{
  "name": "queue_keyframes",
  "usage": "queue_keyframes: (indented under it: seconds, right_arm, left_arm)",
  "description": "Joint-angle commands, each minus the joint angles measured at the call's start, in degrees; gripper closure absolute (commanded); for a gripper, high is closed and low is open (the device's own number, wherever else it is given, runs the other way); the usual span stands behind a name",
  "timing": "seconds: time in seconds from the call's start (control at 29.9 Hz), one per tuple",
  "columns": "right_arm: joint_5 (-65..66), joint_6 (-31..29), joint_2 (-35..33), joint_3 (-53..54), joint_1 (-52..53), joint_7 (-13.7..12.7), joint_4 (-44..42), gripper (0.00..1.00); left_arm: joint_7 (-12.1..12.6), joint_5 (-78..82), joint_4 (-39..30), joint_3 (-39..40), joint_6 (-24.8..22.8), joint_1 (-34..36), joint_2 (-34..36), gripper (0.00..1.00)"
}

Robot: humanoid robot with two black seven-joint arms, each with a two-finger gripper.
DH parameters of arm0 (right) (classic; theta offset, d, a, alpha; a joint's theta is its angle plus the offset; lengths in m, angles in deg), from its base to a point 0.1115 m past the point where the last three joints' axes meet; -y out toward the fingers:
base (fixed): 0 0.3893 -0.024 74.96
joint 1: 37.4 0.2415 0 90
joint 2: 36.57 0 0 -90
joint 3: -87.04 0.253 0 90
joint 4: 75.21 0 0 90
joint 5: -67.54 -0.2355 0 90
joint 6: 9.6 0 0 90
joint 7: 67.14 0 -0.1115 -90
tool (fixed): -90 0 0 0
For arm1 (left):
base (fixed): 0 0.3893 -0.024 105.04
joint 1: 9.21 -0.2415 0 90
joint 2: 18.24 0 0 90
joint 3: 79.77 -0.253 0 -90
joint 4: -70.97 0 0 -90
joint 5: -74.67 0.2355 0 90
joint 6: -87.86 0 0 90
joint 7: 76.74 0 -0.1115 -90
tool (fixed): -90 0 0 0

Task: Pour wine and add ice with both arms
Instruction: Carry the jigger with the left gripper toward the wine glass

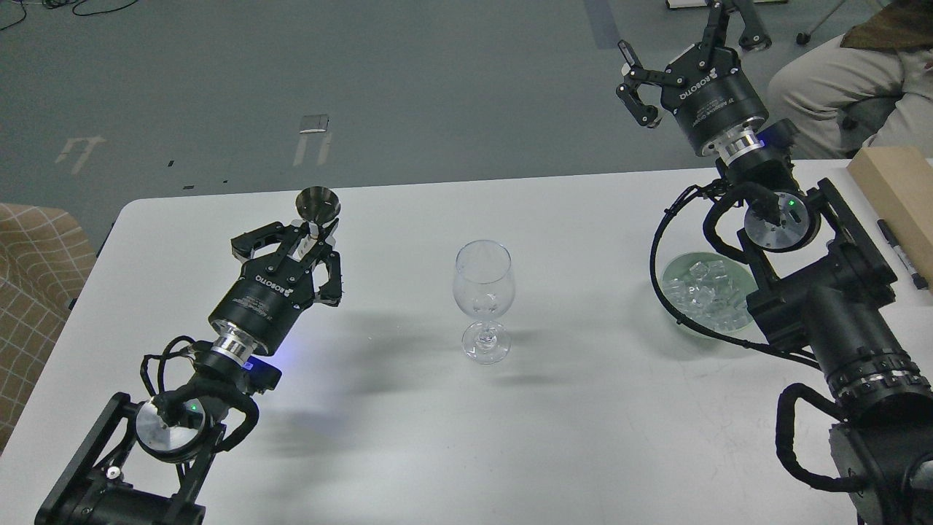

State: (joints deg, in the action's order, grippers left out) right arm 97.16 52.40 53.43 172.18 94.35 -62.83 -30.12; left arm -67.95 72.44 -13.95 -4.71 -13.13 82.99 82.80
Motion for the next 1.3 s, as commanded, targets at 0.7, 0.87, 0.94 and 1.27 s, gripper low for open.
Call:
queue_keyframes:
  seconds: [0.7,0.87,0.94,1.27]
  right_arm:
    - [0.0,0.0,0.0,-0.1,0.0,0.0,0.0,0.0]
    - [0.0,0.0,0.0,-0.1,0.0,0.0,0.1,0.0]
    - [0.0,0.0,0.0,-0.1,-0.1,0.0,0.1,0.0]
    - [0.0,0.0,0.0,-0.1,0.0,0.0,0.0,0.0]
  left_arm:
    - [2.0,1.5,-0.8,-3.1,0.0,3.6,2.3,0.89]
    - [2.2,1.5,-1.2,-3.1,0.3,4.1,2.4,0.89]
    - [2.2,1.5,-1.5,-3.1,0.4,4.3,2.4,0.89]
    - [2.6,1.5,-2.3,-6.3,1.2,5.8,2.5,0.89]
